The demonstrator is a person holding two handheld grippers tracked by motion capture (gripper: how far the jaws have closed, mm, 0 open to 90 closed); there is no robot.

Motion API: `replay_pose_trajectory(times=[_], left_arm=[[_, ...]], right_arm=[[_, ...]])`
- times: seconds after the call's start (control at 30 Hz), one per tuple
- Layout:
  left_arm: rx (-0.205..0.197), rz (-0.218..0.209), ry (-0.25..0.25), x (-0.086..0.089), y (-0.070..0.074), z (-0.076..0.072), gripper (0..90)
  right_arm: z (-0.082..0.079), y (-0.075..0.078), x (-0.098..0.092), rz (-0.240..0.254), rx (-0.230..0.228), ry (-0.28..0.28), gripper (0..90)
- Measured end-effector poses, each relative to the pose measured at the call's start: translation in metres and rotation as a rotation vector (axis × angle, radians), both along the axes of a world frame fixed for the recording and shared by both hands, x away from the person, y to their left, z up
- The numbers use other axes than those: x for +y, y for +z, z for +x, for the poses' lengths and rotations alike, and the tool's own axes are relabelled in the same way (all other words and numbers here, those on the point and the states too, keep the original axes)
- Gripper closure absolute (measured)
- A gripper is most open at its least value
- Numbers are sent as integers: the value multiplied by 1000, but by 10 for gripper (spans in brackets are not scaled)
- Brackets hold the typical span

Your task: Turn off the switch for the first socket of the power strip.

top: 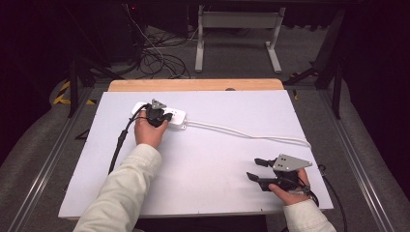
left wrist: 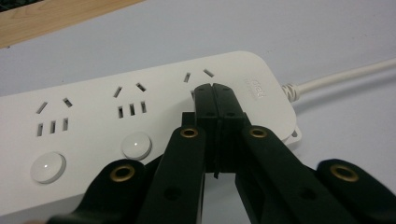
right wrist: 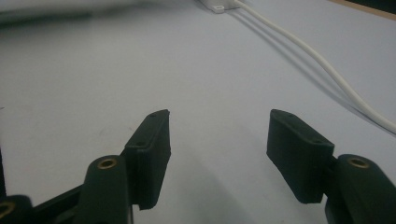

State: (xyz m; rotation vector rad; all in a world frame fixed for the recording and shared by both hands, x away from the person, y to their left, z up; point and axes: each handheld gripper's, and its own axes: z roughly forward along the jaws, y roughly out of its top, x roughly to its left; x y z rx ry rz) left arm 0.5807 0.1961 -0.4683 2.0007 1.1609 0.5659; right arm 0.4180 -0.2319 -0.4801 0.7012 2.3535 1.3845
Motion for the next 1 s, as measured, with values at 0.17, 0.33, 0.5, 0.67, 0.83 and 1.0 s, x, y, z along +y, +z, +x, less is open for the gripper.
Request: replay_pose_trajectory(times=[0.17,0.33,0.5,0.67,0.83,1.0], left_arm=[[10,-6,7,-1,0,0,899],[8,1,16,-2,1,0,899],[21,-7,20,-2,1,0,900],[29,30,33,-6,4,1,900],[25,55,40,-9,4,0,900],[36,54,36,-8,5,-1,900]], right_arm=[[0,0,0,0,1,0,404],[0,0,0,-1,2,3,404],[0,0,0,-1,4,4,404],[0,0,0,-1,5,6,404],[-1,0,0,2,6,7,403],[-1,-1,0,2,9,8,402]])
